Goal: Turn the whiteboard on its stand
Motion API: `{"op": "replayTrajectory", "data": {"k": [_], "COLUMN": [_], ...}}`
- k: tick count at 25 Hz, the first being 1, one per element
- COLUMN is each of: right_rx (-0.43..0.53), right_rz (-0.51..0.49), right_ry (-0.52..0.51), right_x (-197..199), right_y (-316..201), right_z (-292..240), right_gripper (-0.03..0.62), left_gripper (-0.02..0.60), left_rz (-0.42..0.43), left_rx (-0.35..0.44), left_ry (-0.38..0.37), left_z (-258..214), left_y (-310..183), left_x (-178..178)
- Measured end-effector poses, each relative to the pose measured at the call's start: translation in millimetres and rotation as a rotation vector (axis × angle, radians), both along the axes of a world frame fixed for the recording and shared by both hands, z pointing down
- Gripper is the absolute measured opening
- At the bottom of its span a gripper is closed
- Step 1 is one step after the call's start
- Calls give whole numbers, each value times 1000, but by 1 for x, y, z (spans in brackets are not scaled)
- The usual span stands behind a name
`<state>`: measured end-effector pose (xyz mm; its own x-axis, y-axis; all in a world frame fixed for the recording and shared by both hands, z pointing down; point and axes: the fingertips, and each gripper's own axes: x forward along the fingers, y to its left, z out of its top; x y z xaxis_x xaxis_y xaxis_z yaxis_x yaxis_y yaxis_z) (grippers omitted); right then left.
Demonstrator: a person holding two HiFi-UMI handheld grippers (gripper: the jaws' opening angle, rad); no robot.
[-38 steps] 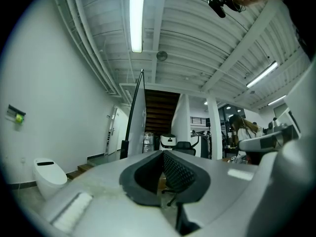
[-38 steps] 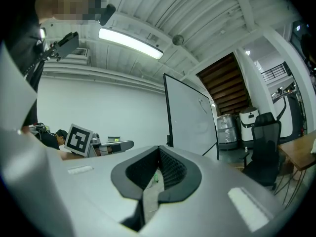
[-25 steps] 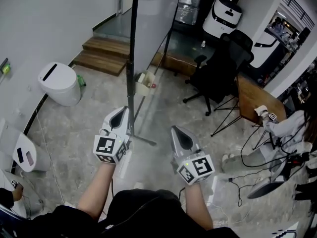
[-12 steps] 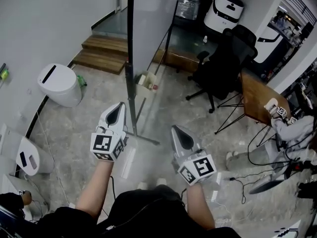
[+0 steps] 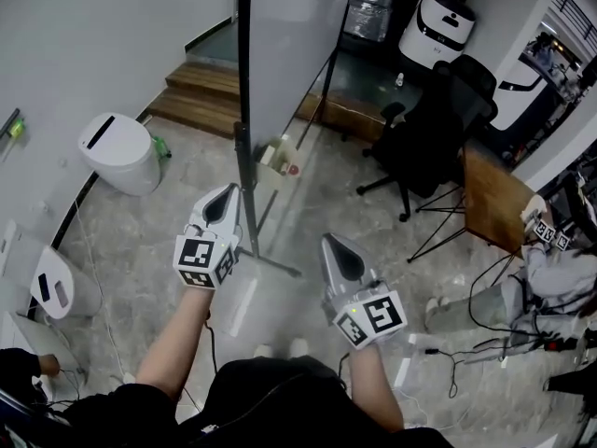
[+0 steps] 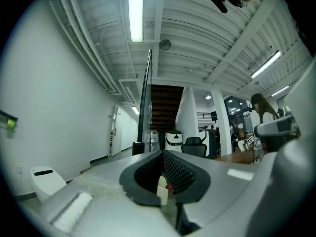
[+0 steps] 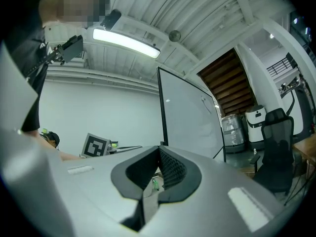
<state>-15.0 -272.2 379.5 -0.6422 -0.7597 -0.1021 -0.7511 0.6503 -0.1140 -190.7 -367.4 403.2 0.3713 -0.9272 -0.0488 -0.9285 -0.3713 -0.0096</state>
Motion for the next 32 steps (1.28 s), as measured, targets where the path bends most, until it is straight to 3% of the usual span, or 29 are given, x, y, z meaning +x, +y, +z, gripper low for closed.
{"op": "replayTrajectory", "data": {"k": [14,20,23,32], "right_rx": [-13,-29,-41,-71], "right_rz": [-61,-36,-14,47], "right_ry": [15,29,34,44], "right_x": [15,27,37,59], "right_y": [-33,-35,-33,-32], "right_z": [4,12,17,26], "right_gripper": [5,5,5,5], "left_gripper": [74,235,280,295], "left_rz": [-93,-127,-139,-160], "left_rx": [-33,-49,-66,-108], "left_ry": [-47,-88,-88,-99], "left_z": [13,18,24,38], "left_y": [-75,-108,-124,-167], "left_x": [-7,-15,-16,-20]}}
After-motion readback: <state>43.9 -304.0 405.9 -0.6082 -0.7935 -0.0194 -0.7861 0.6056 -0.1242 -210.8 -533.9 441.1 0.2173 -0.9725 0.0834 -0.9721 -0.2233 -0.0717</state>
